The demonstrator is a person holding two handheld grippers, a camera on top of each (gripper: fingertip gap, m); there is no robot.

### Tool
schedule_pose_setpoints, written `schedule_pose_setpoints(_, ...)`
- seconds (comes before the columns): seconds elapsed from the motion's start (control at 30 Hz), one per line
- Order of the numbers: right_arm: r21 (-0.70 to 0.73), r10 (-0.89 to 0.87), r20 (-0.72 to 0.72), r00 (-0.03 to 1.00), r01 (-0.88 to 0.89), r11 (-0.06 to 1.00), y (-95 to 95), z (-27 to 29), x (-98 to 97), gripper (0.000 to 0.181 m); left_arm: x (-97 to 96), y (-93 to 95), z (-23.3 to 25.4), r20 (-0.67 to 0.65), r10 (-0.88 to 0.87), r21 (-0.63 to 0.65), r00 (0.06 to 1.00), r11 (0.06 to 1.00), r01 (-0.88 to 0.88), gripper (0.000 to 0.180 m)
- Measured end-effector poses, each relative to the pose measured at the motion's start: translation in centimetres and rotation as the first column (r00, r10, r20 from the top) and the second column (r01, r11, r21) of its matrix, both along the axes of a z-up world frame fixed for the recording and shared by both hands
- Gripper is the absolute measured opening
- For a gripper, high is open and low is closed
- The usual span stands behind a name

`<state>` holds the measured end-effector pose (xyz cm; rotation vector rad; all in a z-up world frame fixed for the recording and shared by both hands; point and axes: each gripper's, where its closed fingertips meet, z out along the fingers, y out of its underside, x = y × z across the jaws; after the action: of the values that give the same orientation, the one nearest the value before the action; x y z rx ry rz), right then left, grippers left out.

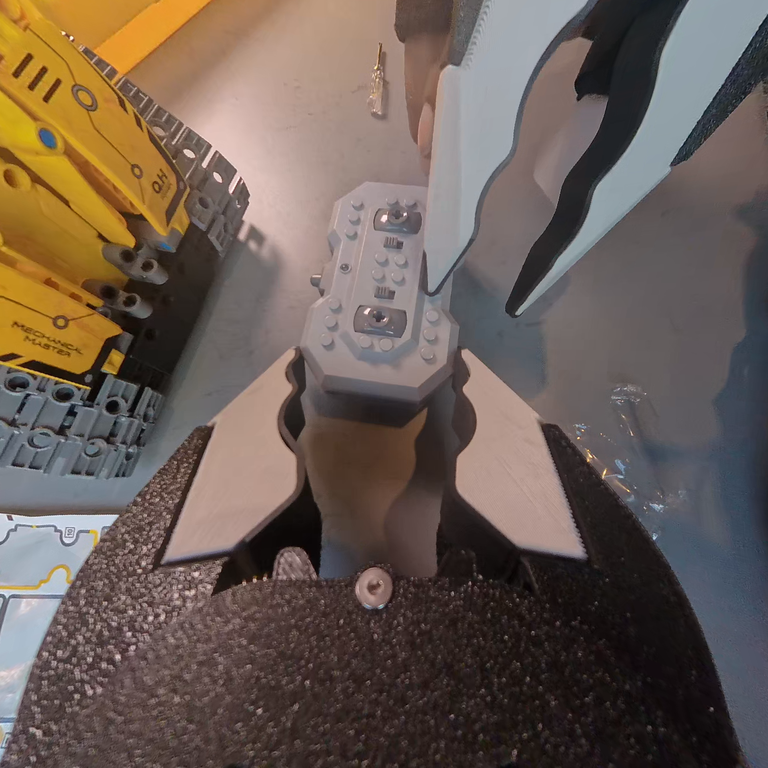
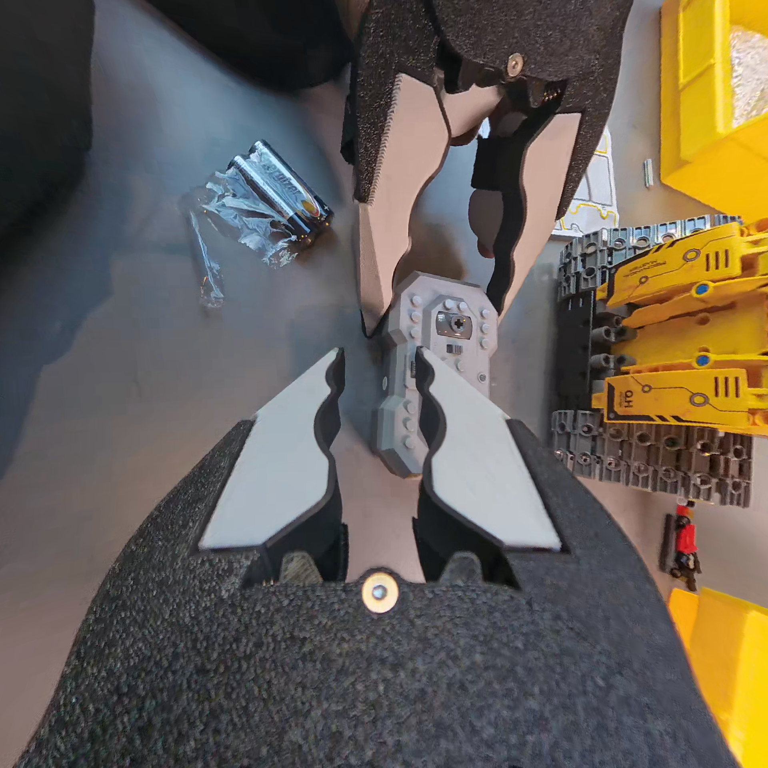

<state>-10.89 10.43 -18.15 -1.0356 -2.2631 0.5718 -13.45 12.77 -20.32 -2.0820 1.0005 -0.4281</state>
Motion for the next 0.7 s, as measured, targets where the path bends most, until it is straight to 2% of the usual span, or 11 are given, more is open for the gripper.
schedule_pose_setpoints(0.3,0.228,0.168,0.071,0.983,-0.18,0.957,-0.1,-0.5,1.2,0.036,0.3,-0.3,0.0,0.006,-0.029,-0.008,1.0,1.0,0.029,0.07)
schedule_pose_setpoints(0.33,0.245,0.18,0.081,0.98,-0.194,0.95,-0.1,-0.4,1.4,0.03,0.2,-0.3,0.0,0.007,-0.03,-0.01,1.0,0.999,0.03,0.07)
schedule_pose_setpoints(0.37,0.277,0.177,0.174,0.969,-0.221,0.935,0.7,-1.4,2.6,0.006,-0.2,-0.1,-0.1,0.006,-0.013,-0.011,1.0,1.0,0.013,0.07)
schedule_pose_setpoints(0.4,0.281,0.174,0.187,0.967,-0.222,0.934,0.9,-2.2,3.0,0.014,-0.7,0.0,0.0,0.008,-0.005,-0.011,1.0,1.0,0.005,0.07)
schedule_pose_setpoints(0.43,0.266,0.174,0.176,0.969,-0.217,0.939,0.9,-2.6,3.4,0.011,-1.0,-0.1,0.0,0.019,-0.002,-0.02,1.0,1.0,0.003,0.07)
schedule_pose_setpoints(0.47,0.233,0.165,0.142,0.976,-0.195,0.953,0.7,-2.1,3.5,0.018,-1.2,-0.2,0.0,0.013,0.0,-0.015,1.0,1.0,0.0,0.07)
schedule_pose_setpoints(0.6,0.12,0.113,-0.001,0.994,-0.112,0.986,-0.1,0.8,2.7,0.023,-0.8,-0.2,0.0,0.008,-0.01,-0.009,1.0,1.0,0.01,0.07)
schedule_pose_setpoints(0.7,0.175,0.094,-0.062,0.994,-0.082,0.981,0.5,1.0,1.4,0.033,-0.7,-0.2,0.0,0.006,-0.019,-0.008,1.0,1.0,0.02,0.07)
